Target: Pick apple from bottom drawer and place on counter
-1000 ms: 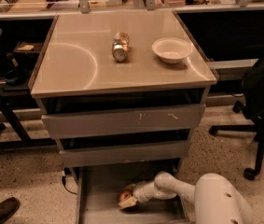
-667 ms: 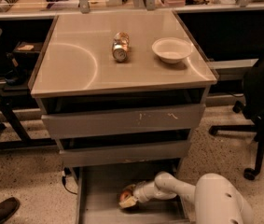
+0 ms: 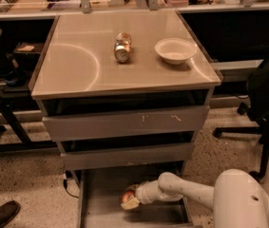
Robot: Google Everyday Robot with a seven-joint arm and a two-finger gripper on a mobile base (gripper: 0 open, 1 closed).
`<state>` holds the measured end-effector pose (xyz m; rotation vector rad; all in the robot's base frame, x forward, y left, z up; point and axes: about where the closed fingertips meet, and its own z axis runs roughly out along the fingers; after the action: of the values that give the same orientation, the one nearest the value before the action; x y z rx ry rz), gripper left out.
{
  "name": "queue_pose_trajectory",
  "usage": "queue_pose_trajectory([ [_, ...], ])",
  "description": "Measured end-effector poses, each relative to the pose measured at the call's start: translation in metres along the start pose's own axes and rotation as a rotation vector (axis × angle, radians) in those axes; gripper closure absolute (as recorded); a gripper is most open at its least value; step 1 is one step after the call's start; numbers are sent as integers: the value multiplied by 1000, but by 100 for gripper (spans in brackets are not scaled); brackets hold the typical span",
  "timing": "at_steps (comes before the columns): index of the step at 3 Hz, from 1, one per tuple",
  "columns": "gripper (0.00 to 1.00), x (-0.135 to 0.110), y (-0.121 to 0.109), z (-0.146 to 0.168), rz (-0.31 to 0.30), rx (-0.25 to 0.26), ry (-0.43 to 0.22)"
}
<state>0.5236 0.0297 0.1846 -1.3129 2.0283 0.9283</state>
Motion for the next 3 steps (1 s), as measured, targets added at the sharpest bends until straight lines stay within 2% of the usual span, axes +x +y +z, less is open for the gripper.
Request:
queue_pose_trajectory([
  [1, 100, -32, 14, -26, 9, 82, 18],
  [3, 100, -98, 83, -62, -33, 116, 75],
])
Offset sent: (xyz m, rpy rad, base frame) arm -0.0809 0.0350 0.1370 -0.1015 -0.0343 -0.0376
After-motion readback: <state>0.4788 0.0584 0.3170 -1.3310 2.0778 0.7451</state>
